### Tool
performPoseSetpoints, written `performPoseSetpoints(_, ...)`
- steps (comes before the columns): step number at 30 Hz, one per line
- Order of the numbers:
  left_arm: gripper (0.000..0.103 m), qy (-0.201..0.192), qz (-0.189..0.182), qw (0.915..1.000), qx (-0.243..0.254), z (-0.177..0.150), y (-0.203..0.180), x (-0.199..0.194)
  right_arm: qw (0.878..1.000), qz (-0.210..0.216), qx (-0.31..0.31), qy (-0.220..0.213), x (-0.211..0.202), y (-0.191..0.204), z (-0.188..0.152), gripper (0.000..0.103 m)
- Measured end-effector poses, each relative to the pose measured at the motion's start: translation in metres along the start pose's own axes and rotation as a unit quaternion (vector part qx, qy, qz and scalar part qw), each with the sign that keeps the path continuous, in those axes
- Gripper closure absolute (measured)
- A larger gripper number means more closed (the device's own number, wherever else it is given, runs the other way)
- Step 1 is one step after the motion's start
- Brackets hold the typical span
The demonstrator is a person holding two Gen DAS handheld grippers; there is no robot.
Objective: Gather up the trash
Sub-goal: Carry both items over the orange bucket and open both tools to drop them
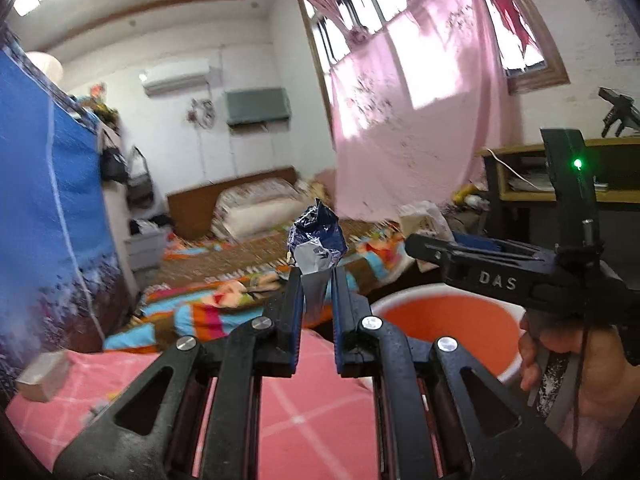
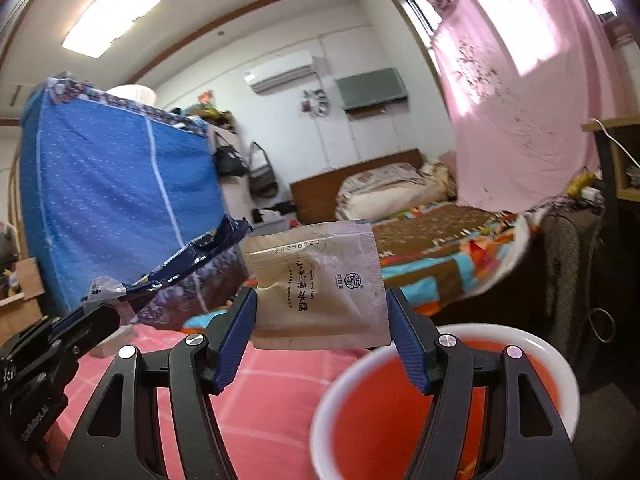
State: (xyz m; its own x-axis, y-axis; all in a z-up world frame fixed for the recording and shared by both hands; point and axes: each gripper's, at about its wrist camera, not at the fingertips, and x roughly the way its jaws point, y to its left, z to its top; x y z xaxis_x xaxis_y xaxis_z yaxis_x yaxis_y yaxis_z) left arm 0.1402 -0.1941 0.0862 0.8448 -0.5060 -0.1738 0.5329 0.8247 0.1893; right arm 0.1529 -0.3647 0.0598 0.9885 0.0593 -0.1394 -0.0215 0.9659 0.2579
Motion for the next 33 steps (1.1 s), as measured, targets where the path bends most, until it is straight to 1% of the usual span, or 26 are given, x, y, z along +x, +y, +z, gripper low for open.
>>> performPoseSetpoints(3,0.086,0.026,-0.024,0.9994,-0.007,-0.005,-0.012,0.012,1.000,-0.018,0.006,0.016,0.000,-0.010,-0.003,0.038)
performPoseSetpoints(6,0.087,0.044,-0.038,0.9983,-0.009,-0.010,-0.024,0.020,0.999,-0.034,0.010,0.037,0.002,-0.020,-0.007,0.038)
performPoseSetpoints(10,0.087,0.069,-0.054,0.9960,-0.015,-0.015,-0.033,0.030,0.997,-0.045,0.021,0.057,0.004,-0.032,-0.012,0.037)
performPoseSetpoints(15,0.087,0.108,-0.078,0.9905,-0.036,-0.019,-0.038,0.045,0.995,-0.055,0.029,0.075,0.003,-0.040,-0.016,0.037)
performPoseSetpoints(21,0.086,0.151,-0.101,0.9812,-0.065,-0.025,-0.039,0.062,0.993,-0.064,0.042,0.089,0.005,-0.048,-0.017,0.037)
performPoseSetpoints(26,0.084,0.173,-0.102,0.9763,-0.081,-0.029,-0.037,0.068,0.992,-0.067,0.048,0.093,0.005,-0.051,-0.016,0.037)
performPoseSetpoints(30,0.083,0.171,-0.094,0.9770,-0.085,-0.030,-0.035,0.065,0.992,-0.067,0.048,0.095,0.006,-0.050,-0.015,0.036)
performPoseSetpoints(33,0.079,0.165,-0.085,0.9781,-0.094,-0.029,-0.030,0.061,0.992,-0.067,0.047,0.094,0.006,-0.050,-0.015,0.037)
